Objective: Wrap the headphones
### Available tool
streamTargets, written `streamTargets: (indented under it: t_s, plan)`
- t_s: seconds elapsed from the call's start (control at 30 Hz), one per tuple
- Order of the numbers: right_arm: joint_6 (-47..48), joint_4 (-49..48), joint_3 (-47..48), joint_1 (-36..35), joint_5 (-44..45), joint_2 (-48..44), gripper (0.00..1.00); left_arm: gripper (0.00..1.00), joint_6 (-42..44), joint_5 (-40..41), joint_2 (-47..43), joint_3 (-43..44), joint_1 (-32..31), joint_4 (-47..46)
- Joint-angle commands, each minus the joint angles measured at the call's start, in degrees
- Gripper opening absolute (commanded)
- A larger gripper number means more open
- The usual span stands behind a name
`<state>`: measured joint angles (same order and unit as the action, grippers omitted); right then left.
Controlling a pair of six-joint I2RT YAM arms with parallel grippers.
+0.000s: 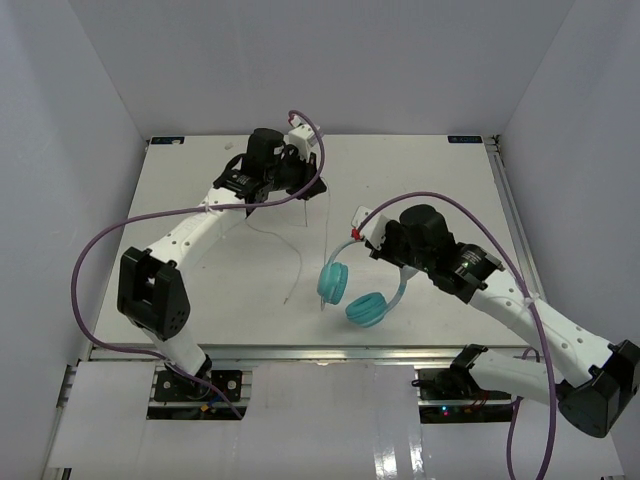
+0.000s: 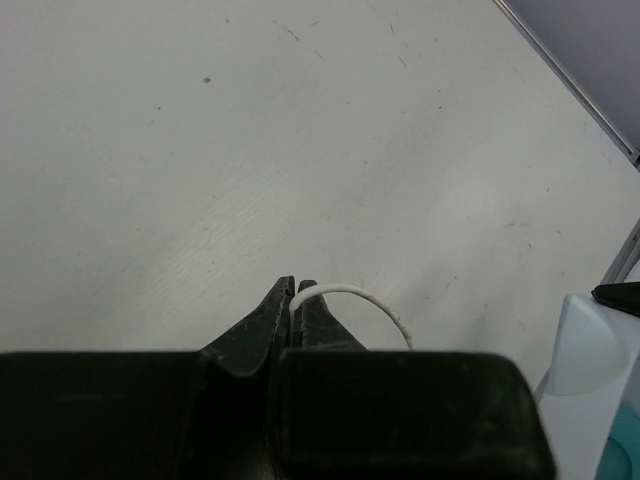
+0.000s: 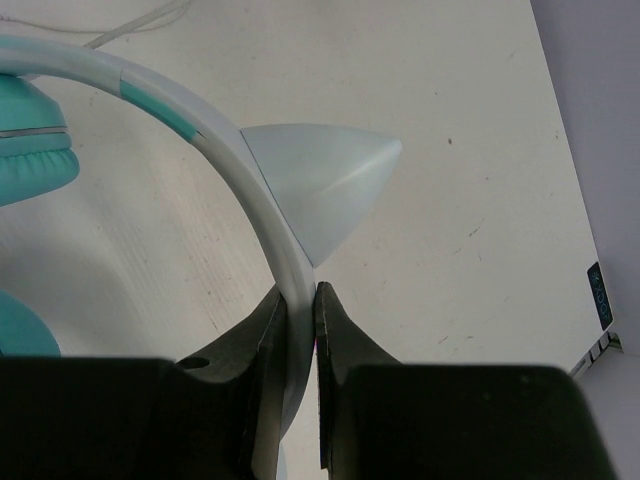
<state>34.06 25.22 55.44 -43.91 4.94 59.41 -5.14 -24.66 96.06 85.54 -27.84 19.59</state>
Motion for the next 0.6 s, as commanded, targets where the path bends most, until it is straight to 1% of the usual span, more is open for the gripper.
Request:
streamTargets:
  t_s: [0.0,0.17,0.27,0.37,0.5,0.57]
  plan:
    - [-4.29,-8.51,1.64,-0.82,10.02,0.84,0.08,0.0,-1.23,1.51,-2.13,3.89,-0.35,3.36]
    - [-7.2,-10.0,0.55,-0.65,14.19,2.35,0.08,0.0,-1.79,2.33,-3.15,8.0,-0.28,6.47]
    - [-8.91,-10.27,0.55,0.4,14.35,3.47,0.08,0.0,-1.52,3.26,-2.7,12.59,-0.28,11.43]
    - [-9.56,-11.28,0.46,1.47,15.72,4.88,0.08,0.0,-1.47,3.26,-2.63,17.08,-0.28,13.75]
    - [-10.89,-14.66,0.43,1.93,21.54,7.41,0.08,0.0,-2.59,0.05,-2.01,21.12,-0.28,16.34]
    - [-12.22,-15.63,1.26,1.99,22.07,8.26,0.08,0.0,-2.99,-1.26,-1.28,23.65,-0.28,18.03]
